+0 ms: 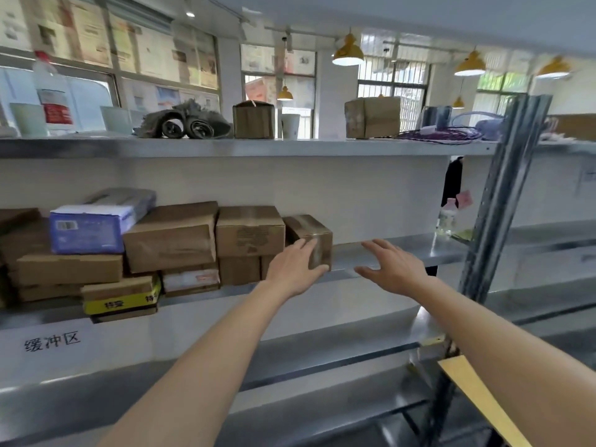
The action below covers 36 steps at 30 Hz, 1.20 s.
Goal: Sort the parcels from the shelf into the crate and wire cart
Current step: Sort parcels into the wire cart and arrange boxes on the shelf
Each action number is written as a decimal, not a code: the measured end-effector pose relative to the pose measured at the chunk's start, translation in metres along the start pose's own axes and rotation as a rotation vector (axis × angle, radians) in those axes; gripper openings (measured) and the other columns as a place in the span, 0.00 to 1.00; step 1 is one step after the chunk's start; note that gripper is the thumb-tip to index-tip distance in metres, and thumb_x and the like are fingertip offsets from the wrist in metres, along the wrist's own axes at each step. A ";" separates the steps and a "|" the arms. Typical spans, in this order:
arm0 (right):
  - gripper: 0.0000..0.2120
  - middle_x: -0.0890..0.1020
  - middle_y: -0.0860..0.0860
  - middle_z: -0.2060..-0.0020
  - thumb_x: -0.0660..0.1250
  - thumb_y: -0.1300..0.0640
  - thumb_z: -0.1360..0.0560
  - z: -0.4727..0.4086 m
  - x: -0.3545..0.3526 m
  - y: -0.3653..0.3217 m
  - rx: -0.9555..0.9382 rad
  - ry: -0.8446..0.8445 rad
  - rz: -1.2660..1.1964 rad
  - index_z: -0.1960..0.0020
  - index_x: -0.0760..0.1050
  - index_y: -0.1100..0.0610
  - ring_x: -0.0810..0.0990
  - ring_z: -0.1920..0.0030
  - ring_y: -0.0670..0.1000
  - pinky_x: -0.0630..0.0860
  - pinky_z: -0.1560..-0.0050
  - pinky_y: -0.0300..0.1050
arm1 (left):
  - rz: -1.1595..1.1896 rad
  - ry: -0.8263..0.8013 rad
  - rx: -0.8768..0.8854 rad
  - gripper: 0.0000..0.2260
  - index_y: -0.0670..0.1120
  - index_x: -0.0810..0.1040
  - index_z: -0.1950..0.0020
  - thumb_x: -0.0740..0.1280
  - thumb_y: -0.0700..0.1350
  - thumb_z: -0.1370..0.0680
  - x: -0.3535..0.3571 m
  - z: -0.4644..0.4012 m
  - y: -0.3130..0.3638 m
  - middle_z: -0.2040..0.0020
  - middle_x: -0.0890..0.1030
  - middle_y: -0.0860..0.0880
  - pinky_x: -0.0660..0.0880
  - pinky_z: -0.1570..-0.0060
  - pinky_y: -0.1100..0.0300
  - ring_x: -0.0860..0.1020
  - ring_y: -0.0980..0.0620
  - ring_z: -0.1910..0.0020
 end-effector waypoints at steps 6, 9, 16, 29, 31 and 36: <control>0.34 0.60 0.47 0.19 0.59 0.32 0.20 -0.078 0.020 0.022 0.002 -0.048 -0.045 0.19 0.56 0.44 0.65 0.23 0.55 0.69 0.28 0.56 | 0.117 0.025 -0.125 0.34 0.52 0.53 0.17 0.61 0.63 0.18 0.041 -0.074 -0.016 0.17 0.53 0.46 0.66 0.28 0.44 0.58 0.43 0.20; 0.33 0.61 0.47 0.20 0.57 0.32 0.20 -0.117 0.037 0.022 -0.005 -0.074 -0.110 0.19 0.57 0.43 0.67 0.24 0.56 0.71 0.30 0.59 | 0.163 0.027 -0.193 0.34 0.52 0.52 0.17 0.61 0.62 0.18 0.056 -0.101 -0.031 0.16 0.50 0.44 0.64 0.27 0.42 0.56 0.40 0.19; 0.32 0.62 0.47 0.21 0.53 0.31 0.19 -0.175 0.068 0.001 -0.069 -0.093 -0.249 0.19 0.57 0.42 0.69 0.25 0.55 0.72 0.31 0.59 | 0.309 0.038 -0.340 0.34 0.53 0.52 0.17 0.59 0.63 0.18 0.080 -0.137 -0.063 0.17 0.52 0.43 0.64 0.27 0.43 0.58 0.40 0.20; 0.28 0.69 0.50 0.24 0.60 0.43 0.17 -0.220 0.111 -0.011 -0.126 -0.276 -0.777 0.19 0.60 0.48 0.68 0.26 0.53 0.66 0.33 0.43 | 0.360 0.097 -0.457 0.29 0.54 0.60 0.19 0.56 0.64 0.18 0.096 -0.164 -0.083 0.21 0.66 0.45 0.69 0.29 0.42 0.66 0.41 0.24; 0.29 0.68 0.50 0.24 0.61 0.42 0.17 -0.219 0.116 -0.010 -0.115 -0.288 -0.913 0.19 0.60 0.47 0.69 0.27 0.53 0.71 0.33 0.48 | 0.375 0.127 -0.464 0.29 0.54 0.61 0.19 0.58 0.63 0.17 0.095 -0.164 -0.080 0.22 0.67 0.46 0.69 0.29 0.44 0.67 0.42 0.24; 0.26 0.72 0.52 0.28 0.61 0.41 0.18 -0.209 0.120 0.008 -0.058 -0.235 -1.089 0.22 0.63 0.46 0.74 0.33 0.55 0.81 0.42 0.54 | 0.433 0.201 -0.465 0.24 0.54 0.67 0.22 0.61 0.59 0.17 0.094 -0.164 -0.058 0.24 0.71 0.49 0.70 0.30 0.47 0.70 0.46 0.27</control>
Point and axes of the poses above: each hand's wrist, its own z-axis away from the middle knuckle, its own x-axis out of the palm, y = z × x, the point moved 7 cm from there along -z, towards the middle knuckle
